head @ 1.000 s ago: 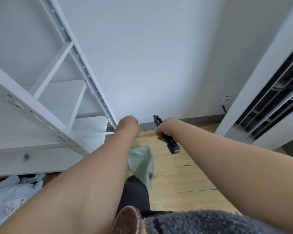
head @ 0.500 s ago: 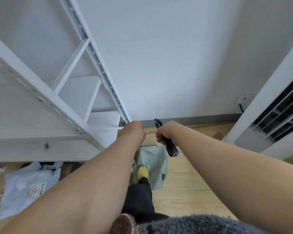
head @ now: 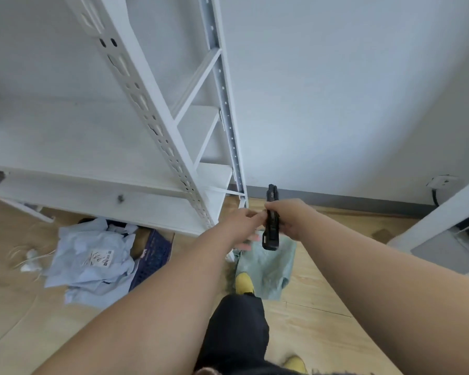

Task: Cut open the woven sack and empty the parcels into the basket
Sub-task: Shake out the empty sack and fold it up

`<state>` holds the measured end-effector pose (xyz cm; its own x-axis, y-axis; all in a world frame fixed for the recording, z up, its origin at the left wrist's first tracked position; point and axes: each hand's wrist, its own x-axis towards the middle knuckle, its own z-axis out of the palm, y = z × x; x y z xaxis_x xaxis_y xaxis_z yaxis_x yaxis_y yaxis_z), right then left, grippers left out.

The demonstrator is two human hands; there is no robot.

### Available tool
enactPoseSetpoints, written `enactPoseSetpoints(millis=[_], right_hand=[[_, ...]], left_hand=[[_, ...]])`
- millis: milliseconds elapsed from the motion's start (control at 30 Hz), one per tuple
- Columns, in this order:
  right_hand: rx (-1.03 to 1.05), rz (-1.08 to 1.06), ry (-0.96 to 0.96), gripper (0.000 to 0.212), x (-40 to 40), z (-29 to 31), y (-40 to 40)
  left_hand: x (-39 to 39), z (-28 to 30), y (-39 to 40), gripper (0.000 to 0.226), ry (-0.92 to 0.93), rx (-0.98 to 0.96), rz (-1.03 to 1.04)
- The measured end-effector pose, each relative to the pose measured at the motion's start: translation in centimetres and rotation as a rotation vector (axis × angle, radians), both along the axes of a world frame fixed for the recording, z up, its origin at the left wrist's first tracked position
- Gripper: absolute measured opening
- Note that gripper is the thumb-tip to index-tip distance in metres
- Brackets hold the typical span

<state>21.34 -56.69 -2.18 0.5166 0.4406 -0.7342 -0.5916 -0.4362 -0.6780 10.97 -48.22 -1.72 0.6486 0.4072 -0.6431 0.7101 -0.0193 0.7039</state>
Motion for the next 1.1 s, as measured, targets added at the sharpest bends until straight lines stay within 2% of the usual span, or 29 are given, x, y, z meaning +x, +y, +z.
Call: enactPoseSetpoints(millis=[33,100,200,267,433,533,633,733,800,900,967,1100], right_hand=[[0.014,-0.005,0.0,0.005,-0.4,-0.1,0.5],[0.066,-0.024,-0.001,0.005,-1.2,-0.1,1.4],[0.127,-0.083,-0.005,0.021,-2.4,-0.5,2.5],[0.098,-0.059,-0.02,0.03,-3.5,-0.5,2.8],[-0.202,0.473,-0.216,0.029,-7.6,0.8,4.7],[-0.214,0.575,-0.225,0.041,-10.6,0.3,8.8],[-0.171,0.537,-0.301,0.039,-14.0,0.0,14.3],[-0.098,0.432,-0.298,0.029,-17.2,0.2,19.9],[-0.032,0.294,-0.221,0.023,-18.5,0.7,23.0],[0.008,0.048,-0.201,0.019,-18.4,1.3,26.2],[-0.03,-0.017,-0.287,0.027,-17.7,1.4,27.5],[-0.172,0.044,-0.439,0.059,-16.3,1.1,29.7]], left_hand=[[-0.7,0.2,0.4,0.042,0.0,-0.086,0.0],[-1.5,0.0,1.6,0.045,-0.008,-0.14,-0.003],[-2.4,-0.5,3.1,0.045,-0.024,-0.196,-0.007],[-3.3,-1.0,3.9,0.038,-0.014,-0.231,-0.048],[-7.4,-3.3,7.2,0.025,0.045,-0.325,-0.108],[-11.1,-3.5,11.0,0.034,0.05,-0.358,-0.077],[-14.9,-2.3,16.1,0.032,-0.017,-0.307,-0.013],[-17.8,-0.5,21.5,0.035,-0.097,-0.094,0.034],[-18.6,0.6,24.5,0.041,-0.14,0.002,0.017],[-18.2,1.4,27.3,0.049,-0.18,-0.006,-0.04],[-17.1,1.4,28.2,0.049,-0.204,0.004,-0.022],[-14.2,0.7,29.1,0.043,-0.231,0.052,-0.004]])
